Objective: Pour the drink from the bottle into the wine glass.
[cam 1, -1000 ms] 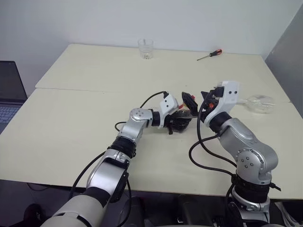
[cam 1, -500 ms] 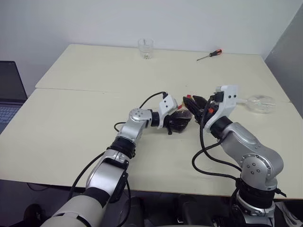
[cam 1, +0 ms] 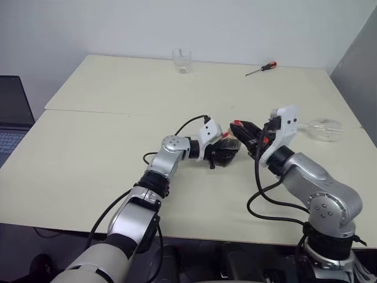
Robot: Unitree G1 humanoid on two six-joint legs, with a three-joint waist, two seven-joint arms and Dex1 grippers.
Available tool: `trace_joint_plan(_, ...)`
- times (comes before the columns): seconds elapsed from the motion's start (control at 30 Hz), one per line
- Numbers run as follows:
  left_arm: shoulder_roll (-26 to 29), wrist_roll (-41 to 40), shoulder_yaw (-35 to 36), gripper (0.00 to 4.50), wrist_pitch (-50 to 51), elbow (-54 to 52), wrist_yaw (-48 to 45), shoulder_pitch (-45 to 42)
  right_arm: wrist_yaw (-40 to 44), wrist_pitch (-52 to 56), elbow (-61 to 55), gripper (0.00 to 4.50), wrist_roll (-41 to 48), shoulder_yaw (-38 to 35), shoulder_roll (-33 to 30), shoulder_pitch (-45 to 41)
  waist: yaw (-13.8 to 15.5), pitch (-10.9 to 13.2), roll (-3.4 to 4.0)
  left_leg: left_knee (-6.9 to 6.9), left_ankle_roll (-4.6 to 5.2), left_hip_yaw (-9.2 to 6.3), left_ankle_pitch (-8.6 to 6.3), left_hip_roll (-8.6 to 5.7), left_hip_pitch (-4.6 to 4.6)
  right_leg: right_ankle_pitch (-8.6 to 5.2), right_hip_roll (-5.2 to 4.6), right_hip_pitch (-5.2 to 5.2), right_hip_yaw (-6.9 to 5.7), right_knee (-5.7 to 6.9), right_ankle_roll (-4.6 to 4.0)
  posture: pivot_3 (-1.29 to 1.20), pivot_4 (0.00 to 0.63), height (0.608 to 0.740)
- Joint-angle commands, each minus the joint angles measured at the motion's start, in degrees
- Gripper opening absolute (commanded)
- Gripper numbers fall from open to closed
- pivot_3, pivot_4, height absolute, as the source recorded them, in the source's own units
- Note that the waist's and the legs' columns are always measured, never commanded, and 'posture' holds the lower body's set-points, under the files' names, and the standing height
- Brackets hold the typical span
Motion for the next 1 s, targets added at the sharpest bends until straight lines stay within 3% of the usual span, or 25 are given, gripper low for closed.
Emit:
trace_joint_plan(0.03,-0.07,-1.37,1.10,0.78,-0.51,-2.64,-0.35,-1.20,12.65,-1.98,2.82,1.17,2.50,1.89,-7.19,-2.38,-0.02,0.00,0.00,0.00,0.00,0.00,0.00,0.00,0.00,0.00,0.00,0.00,0.01,0.00,0.00,0.00,0.150,0.740)
trace_joint_plan(0.2,-0.19,-1.57,1.19,0.77,0.28,-3.89,-0.77,-1.30,32.25,-12.20,18.11,1.17,-1.36,6.20,-16.40,-8.47,-0.12,0.01,-0.01,-0.03,0.01,-0.02,0.00,0.00,0.08,-0.02,0.06,0.01,0.03,0.02,0.03,0.00,0.150,0.740)
trace_joint_plan(0.43,0.78,-1.72,1.34,0.77,1.74,-6.87,-0.38,0.49,47.94,-20.44,33.26,1.17,-2.47,7.39,-18.42,-16.01,0.03,0.01,-0.02,-0.02,0.01,0.03,0.00,0.00,0.08,0.05,0.06,0.01,0.07,0.00,-0.09,0.00,0.150,0.740)
trace_joint_plan(0.7,1.47,-1.82,1.56,0.77,3.73,-10.31,0.51,2.35,54.54,-20.52,37.16,1.17,-0.49,6.07,-17.51,-19.16,0.06,0.01,-0.01,0.01,0.00,0.04,0.00,0.01,0.07,0.09,0.04,0.01,0.06,0.04,-0.16,0.00,0.150,0.740)
trace_joint_plan(1.0,1.70,-2.00,1.36,0.77,4.33,-10.94,0.71,2.58,55.98,-19.65,38.00,1.17,-0.82,5.57,-18.19,-21.09,0.07,0.01,-0.01,0.03,0.00,0.06,0.00,0.01,0.09,0.09,0.03,0.01,0.07,0.07,-0.16,0.00,0.150,0.740)
